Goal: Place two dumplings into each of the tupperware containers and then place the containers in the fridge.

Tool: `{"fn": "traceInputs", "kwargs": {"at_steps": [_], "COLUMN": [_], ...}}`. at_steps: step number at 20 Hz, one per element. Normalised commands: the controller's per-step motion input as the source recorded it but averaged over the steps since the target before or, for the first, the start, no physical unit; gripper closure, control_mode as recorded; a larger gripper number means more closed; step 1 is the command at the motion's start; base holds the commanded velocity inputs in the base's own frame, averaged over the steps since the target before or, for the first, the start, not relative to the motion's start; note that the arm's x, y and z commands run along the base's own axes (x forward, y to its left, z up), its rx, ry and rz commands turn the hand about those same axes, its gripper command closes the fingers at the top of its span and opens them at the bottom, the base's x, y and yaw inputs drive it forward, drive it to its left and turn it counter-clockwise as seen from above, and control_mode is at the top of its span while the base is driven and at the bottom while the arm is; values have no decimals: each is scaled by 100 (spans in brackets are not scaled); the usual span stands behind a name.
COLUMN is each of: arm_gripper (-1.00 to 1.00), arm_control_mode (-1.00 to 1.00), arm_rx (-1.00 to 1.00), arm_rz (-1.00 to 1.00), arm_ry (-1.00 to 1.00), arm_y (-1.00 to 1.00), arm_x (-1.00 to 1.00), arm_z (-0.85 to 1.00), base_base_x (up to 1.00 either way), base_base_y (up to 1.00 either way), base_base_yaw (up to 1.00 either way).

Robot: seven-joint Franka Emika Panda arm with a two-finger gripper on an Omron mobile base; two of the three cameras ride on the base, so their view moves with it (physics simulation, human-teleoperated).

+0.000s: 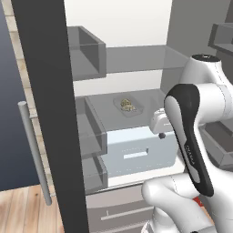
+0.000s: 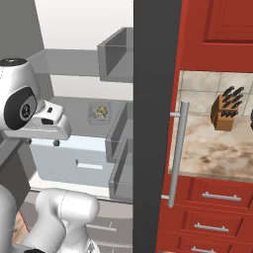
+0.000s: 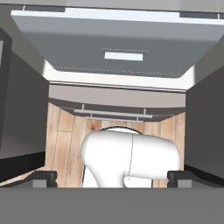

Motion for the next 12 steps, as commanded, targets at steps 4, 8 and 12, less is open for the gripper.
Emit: {"fn": "traceInputs", "kwargs": {"at_steps": [4,8,12], "arm_gripper": [-100,-100,-100], "arm_control_mode": [-100,100,100], "arm_rx": [0,0,0], "arm_rz": [0,0,0], "arm_ry": [0,0,0], "arm_y": [0,0,0], "arm_x": [-6,-3,0], "arm_z": [-3,-2,0], "base_base_x": [0,-47,-100], "base_base_y": [0,0,2], "base_base_yaw": [0,0,-5]}}
